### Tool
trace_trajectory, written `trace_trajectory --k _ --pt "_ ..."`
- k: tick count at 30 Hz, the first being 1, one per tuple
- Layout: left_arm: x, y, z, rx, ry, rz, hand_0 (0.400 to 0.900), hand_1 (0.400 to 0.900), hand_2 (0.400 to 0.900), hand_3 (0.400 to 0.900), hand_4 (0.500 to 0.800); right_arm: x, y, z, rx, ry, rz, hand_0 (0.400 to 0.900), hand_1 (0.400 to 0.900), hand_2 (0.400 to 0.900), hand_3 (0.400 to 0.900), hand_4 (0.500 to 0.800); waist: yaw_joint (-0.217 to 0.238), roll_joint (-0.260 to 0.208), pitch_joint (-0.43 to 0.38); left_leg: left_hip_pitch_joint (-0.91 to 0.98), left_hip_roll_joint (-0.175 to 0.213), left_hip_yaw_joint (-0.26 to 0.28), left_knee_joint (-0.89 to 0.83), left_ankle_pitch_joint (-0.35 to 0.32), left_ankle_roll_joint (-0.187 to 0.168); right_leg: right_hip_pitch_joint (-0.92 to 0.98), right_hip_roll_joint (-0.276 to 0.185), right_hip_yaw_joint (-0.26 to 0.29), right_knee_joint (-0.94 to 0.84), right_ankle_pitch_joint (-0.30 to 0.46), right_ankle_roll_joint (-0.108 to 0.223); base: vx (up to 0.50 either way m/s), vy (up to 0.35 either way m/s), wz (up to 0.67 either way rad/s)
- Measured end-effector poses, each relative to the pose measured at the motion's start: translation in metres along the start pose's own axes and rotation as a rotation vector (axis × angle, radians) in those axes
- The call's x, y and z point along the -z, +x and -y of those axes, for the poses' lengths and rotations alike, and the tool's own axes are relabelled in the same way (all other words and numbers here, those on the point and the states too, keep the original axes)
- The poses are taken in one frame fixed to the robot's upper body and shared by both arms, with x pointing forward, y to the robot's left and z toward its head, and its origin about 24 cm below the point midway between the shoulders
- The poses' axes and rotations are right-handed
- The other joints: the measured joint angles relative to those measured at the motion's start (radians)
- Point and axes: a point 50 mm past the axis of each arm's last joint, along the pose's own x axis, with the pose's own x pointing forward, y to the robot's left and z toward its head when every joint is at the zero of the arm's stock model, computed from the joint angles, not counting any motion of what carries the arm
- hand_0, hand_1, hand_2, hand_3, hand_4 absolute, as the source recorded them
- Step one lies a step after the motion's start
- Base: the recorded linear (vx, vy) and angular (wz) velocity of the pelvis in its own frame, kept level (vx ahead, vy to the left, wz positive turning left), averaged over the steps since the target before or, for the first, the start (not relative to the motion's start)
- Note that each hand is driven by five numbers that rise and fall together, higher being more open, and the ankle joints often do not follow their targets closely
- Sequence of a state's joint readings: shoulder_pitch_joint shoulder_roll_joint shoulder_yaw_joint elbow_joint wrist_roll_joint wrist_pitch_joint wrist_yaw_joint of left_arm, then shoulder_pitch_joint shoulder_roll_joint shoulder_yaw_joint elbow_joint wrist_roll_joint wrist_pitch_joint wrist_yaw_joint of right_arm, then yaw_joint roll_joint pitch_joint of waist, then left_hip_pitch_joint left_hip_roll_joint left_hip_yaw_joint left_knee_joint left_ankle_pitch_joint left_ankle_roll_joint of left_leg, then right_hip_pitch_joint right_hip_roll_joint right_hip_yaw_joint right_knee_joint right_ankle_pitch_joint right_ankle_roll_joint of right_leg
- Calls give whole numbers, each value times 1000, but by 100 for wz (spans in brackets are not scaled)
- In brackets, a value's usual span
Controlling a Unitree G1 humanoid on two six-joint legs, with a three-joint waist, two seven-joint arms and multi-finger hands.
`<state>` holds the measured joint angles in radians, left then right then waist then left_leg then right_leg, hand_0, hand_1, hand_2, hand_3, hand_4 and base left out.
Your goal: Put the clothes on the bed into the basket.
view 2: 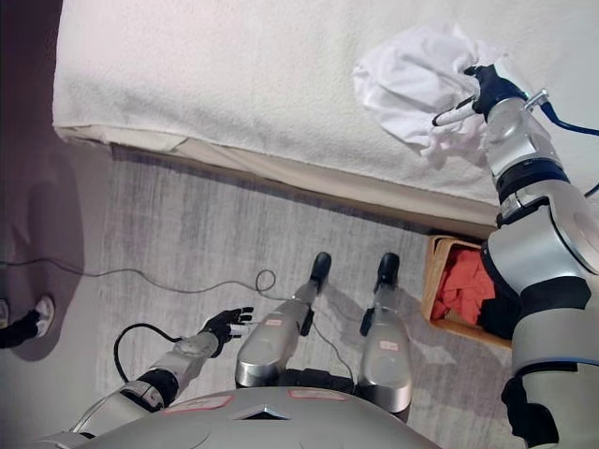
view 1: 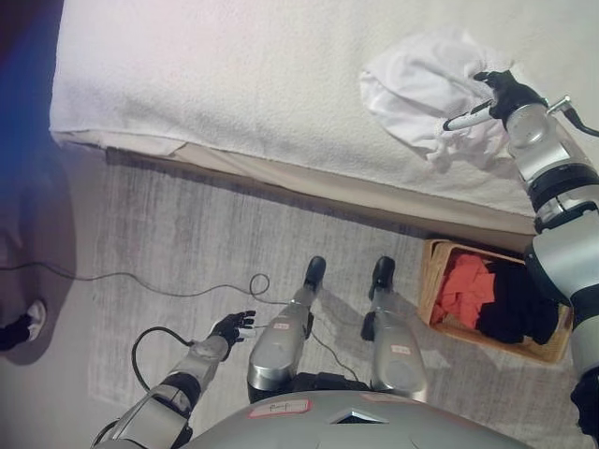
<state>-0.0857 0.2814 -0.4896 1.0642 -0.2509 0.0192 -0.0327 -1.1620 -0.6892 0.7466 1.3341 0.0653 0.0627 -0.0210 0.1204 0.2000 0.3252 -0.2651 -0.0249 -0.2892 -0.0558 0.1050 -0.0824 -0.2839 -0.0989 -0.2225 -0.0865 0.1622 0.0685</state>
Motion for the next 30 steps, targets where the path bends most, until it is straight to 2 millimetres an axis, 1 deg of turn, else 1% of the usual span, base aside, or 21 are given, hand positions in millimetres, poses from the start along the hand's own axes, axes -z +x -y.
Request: trace_trajectory --k 1,4,5,10,14,15,16,17,19,24,30 --pt "-1 0 0 2 2 5 900 900 900 900 800 4 0 6 23 5 -11 900 900 900 900 800 -2 8 8 -4 -1 -10 -4 4 -2 -1 -2 -9 0 0 0 3 -23 36" --pt "-3 0 2 8 8 12 900 900 900 900 800 11 -1 18 58 3 -27 900 900 900 900 800 11 22 18 -8 -2 -27 -14 15 -5 -3 -3 -25 0 -1 0 -4 -16 30" --pt "-5 0 3 16 16 21 900 900 900 900 800 15 -2 29 86 4 -39 900 900 900 900 800 14 31 23 -19 -3 -38 -18 23 -7 -10 -3 -36 0 -2 0 -1 -16 25" --pt "-3 0 7 39 48 14 900 900 900 900 800 18 -5 56 158 22 -59 900 900 900 900 800 22 61 46 -38 -7 -63 -24 41 -19 -21 -5 -57 1 -2 0 -3 -36 27" --pt "-4 0 9 52 70 17 900 900 900 900 800 20 -6 65 194 58 -64 900 900 900 900 800 23 75 59 -47 -9 -75 -24 48 -23 -25 -6 -67 1 -5 4 -6 -17 12" --pt "-5 0 10 54 73 20 900 900 900 900 800 20 -7 67 200 61 -65 790 790 790 790 734 23 81 62 -50 -10 -78 -24 50 -24 -26 -6 -70 1 -6 5 -7 -14 8" --pt "-6 0 10 57 82 27 900 900 900 900 800 21 -7 69 206 63 -65 571 571 571 571 602 23 83 63 -52 -10 -79 -24 51 -24 -29 -7 -71 1 -6 5 -8 -13 10" --pt "-8 0 11 59 94 34 900 900 900 900 800 20 -7 71 215 67 -64 400 400 400 400 500 24 87 64 -55 -10 -81 -24 54 -25 -31 -7 -72 1 -6 5 -8 -14 13" --pt "-11 0 13 65 99 49 900 900 900 900 800 22 -8 76 243 77 -65 400 400 400 400 500 21 96 68 -59 -11 -87 -24 57 -24 -32 -8 -79 2 -6 5 -6 -10 12" --pt "-11 0 13 70 99 48 900 900 900 900 800 29 -12 88 291 118 -78 400 400 400 400 500 22 103 71 -64 -11 -96 -24 61 -27 -33 -13 -88 2 -7 4 -2 0 3" --pt "-11 0 13 74 100 48 900 900 900 900 800 30 -11 87 280 125 -83 400 400 400 400 500 21 105 72 -63 -13 -95 -24 62 -27 -32 -15 -88 2 -6 3 -1 6 -1"
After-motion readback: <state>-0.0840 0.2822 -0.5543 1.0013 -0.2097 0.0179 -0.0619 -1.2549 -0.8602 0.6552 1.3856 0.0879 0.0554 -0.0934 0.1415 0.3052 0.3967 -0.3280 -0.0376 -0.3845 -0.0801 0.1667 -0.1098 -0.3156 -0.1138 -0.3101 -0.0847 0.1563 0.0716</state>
